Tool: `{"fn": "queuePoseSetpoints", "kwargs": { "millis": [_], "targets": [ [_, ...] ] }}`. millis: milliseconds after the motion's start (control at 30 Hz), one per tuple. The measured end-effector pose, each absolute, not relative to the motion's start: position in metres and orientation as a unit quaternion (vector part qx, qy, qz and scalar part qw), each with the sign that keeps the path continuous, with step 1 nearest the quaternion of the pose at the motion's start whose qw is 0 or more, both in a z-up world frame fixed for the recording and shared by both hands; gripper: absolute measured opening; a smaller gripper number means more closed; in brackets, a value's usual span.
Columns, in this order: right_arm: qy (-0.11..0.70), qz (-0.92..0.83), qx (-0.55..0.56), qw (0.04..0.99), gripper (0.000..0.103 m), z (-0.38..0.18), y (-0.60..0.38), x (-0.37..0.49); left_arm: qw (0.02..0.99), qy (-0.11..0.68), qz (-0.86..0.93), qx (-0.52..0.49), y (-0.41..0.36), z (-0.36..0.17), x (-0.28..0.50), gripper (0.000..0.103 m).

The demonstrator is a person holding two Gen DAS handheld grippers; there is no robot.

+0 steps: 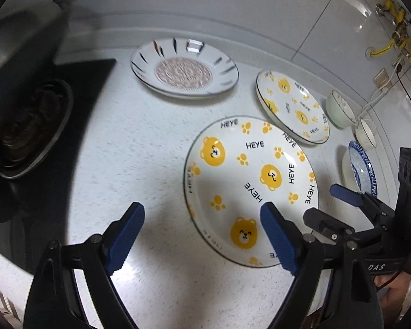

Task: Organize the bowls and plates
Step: 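Grasp the rim of the yellow bear plate with left gripper while right gripper grips it too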

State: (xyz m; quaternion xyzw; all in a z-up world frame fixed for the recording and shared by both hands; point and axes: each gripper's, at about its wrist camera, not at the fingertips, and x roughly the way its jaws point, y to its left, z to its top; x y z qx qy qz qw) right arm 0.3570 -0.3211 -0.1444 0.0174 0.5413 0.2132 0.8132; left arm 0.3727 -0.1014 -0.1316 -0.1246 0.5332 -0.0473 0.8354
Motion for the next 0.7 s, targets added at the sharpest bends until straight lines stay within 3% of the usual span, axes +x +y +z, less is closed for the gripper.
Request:
{"fn": "queuePoseSetpoints", "kwargs": {
  "millis": [267,467,600,700],
  "targets": [
    [0.583,0.176,0.067,0.790,0.102,-0.176,-0.327,0.384,0.777,0.590,-0.121,-0.186,-0.100,-0.185,0.417,0.086],
    [0.600,0.163,0.107,0.776,0.101,-0.191,-0.332,0.390,0.762,0.592,-0.154,-0.213,-0.096,-0.194,0.427,0.086],
    [0.609,0.163,0.118,0.768,0.075,-0.199,-0.330,0.395,0.750,0.596,-0.172,-0.229,-0.091,-0.197,0.431,0.087],
    [0.610,0.162,0.113,0.767,0.067,-0.201,-0.331,0.395,0.739,0.600,-0.194,-0.238,-0.087,-0.199,0.433,0.087]
  ]
}}
